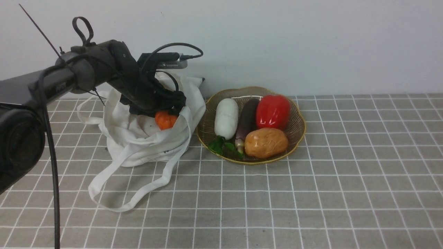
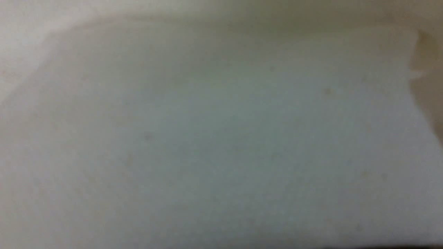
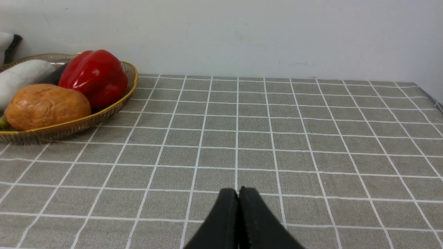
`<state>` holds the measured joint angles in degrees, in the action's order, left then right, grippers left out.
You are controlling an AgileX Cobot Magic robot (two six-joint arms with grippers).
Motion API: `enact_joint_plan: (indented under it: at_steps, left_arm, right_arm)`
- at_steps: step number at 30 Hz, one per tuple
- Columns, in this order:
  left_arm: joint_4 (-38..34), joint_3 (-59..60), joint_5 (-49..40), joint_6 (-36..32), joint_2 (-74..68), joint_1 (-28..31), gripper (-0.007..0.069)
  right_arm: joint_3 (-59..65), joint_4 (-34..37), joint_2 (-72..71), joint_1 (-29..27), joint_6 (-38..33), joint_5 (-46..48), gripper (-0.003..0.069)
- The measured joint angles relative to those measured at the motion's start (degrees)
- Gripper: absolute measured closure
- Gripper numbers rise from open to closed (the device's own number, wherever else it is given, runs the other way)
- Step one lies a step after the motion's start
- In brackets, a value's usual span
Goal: Take vegetables from bag on grey coffee tablecloth place on plate.
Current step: 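Move the orange pumpkin from the bag onto the plate with the left gripper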
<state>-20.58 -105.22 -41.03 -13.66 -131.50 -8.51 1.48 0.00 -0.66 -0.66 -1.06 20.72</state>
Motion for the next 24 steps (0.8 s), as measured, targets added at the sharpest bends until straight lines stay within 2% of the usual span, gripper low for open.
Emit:
enact_joint_plan:
  at_steps: [6,12,13,17,21,24]
  left_arm:
    - [1.6,-0.4,0.2,0.7,-0.2,-0.1,0.002]
    - [9.1,-0.6,-4.5,1.0,1.7,-0.4,0.002]
    - [13.6,-0.4,-8.1,1.0,3.0,-0.4,0.002]
    - [20.6,0.0,-14.9,1.0,7.7,-0.3,0.002]
    - [24.2,0.0,-21.0,1.0,11.7,-0.3,0.002]
    - [24.4,0.0,-26.0,0.6,14.2,-0.1,0.002]
  right_arm:
    - [0.0,0.0,0.0,0.0,0.0,0.0,0.0673]
    - [0.0,0.0,0.0,0.0,0.0,0.0,0.0673]
    - [0.0,0.0,0.0,0.0,0.0,0.0,0.0673]
    - [0.0,0.0,0.0,0.0,0.0,0.0,0.0673]
    - [0.0,0.0,0.0,0.0,0.0,0.0,0.0673]
    - [0.0,0.0,0.0,0.0,0.0,0.0,0.0673]
